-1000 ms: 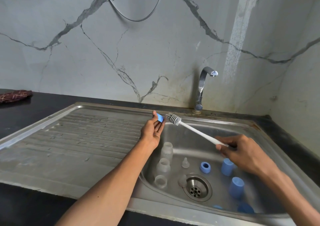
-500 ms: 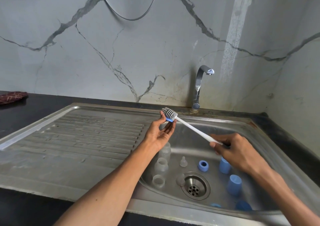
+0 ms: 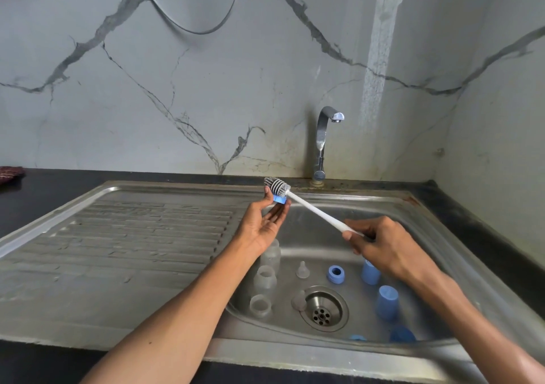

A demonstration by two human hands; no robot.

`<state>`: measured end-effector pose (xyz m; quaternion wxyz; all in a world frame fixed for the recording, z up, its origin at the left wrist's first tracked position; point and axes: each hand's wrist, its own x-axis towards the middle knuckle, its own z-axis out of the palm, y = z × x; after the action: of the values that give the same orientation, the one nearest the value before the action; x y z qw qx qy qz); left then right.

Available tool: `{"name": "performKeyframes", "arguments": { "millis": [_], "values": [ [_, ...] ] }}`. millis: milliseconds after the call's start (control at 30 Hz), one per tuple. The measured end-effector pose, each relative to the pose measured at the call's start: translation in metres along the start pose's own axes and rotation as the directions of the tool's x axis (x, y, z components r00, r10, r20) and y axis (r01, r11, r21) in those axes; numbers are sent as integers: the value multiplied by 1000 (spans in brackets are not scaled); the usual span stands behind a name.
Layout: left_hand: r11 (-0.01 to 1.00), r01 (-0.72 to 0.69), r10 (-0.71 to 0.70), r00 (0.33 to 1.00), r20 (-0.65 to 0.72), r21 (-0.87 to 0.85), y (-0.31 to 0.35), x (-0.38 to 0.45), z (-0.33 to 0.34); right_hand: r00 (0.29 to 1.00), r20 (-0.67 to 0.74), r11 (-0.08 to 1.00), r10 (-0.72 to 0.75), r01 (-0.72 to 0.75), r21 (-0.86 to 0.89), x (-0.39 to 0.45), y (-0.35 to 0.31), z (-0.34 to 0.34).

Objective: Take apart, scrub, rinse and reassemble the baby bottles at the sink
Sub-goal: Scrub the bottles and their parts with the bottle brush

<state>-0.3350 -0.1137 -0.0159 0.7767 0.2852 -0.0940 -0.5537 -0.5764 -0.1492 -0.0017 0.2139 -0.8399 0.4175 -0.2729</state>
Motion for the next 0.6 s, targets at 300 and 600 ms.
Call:
{"name": "performKeyframes", "arguments": {
  "millis": [300, 600],
  "values": [
    [999, -40, 40, 999, -31, 21, 1, 3, -4, 999, 39, 1000, 3, -3, 2, 0, 0, -4],
    [995, -92, 91, 996, -24, -46, 7, 5, 1, 999, 46, 1000, -10, 9, 20, -2, -3, -8]
  ]
}}
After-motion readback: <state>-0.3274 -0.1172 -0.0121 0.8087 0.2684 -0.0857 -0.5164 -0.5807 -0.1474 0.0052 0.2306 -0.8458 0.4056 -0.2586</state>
